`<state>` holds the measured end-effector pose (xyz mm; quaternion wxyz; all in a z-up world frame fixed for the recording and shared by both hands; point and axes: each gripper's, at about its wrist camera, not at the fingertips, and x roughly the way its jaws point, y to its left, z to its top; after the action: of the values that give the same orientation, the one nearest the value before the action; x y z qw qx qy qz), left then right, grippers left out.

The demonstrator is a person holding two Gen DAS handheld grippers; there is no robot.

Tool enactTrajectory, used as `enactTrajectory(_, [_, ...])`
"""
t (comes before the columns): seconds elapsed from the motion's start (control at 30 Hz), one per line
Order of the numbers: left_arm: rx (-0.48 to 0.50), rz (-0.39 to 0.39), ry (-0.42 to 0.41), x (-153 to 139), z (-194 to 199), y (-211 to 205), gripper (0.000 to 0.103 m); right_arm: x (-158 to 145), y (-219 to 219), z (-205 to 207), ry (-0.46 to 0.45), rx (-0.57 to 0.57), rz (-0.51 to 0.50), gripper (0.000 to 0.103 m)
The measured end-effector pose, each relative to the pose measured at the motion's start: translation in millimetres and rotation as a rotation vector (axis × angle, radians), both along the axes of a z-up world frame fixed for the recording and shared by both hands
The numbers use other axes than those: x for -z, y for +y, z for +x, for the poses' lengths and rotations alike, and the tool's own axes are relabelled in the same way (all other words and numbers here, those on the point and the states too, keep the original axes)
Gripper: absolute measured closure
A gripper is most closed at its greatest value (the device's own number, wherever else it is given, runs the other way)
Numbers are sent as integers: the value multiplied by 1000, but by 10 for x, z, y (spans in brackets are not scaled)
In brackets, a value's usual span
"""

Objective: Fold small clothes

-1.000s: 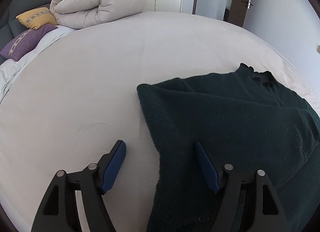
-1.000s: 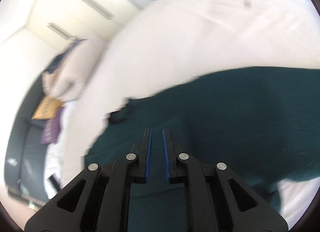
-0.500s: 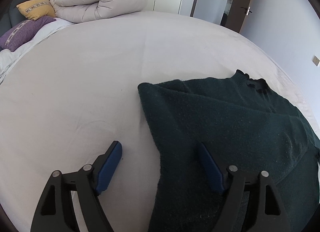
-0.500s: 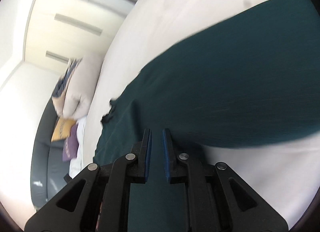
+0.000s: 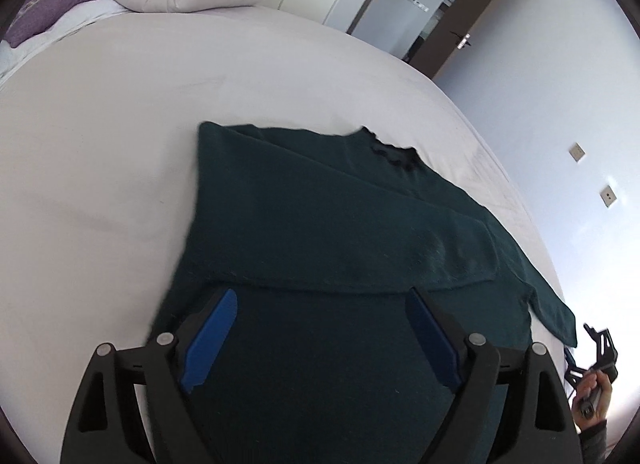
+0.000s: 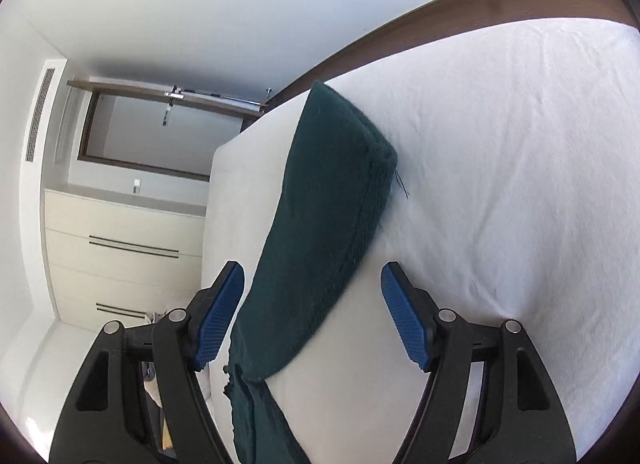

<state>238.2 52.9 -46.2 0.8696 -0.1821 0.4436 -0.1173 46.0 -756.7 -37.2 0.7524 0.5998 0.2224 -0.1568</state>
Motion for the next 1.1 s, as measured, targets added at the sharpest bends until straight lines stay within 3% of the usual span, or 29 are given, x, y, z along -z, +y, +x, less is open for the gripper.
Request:
enactTrajectory(0.1, [50,-33,34,52,-72,-255,14,-14,-145,149,8,18,-22,35])
enactTrajectory(0.17, [63,-49,51,85,-84,-347,14,-7,-223,220,5,44,-14,46])
enactTrajectory(0.23, [57,-72,65,124,-83,-373,14,2,-286,296,27,57,-24,73])
enactTrajectory(0.4, [38,-186,132,294,-158,-320,14,-118,-215,379,77,41,-101,83])
enactTrajectory(0.5, [40,-214,122,338,-253,-313,14,-296,-7,469,79,-3,-169,83])
enactTrajectory(0.67, [25,-258,107,306,-223,-230,14,-825,963,1071,49,-283,-360,83])
enactTrajectory(0.83, [54,-302,82,181,-71,-279,14,-1021,2635,1646,11,-674,-541,83])
enactTrajectory(0.97, [80,-337,79,146,41,-380,14,-768,3758,1765,31,-881,-627,83])
enactTrajectory(1.03, [88,-355,96,188,121,-446,14,-429,4249,1699,77,-947,-623,83])
enactTrajectory(1.1, [90,-379,125,239,202,-510,14,-46,4402,1900,142,-988,-600,83])
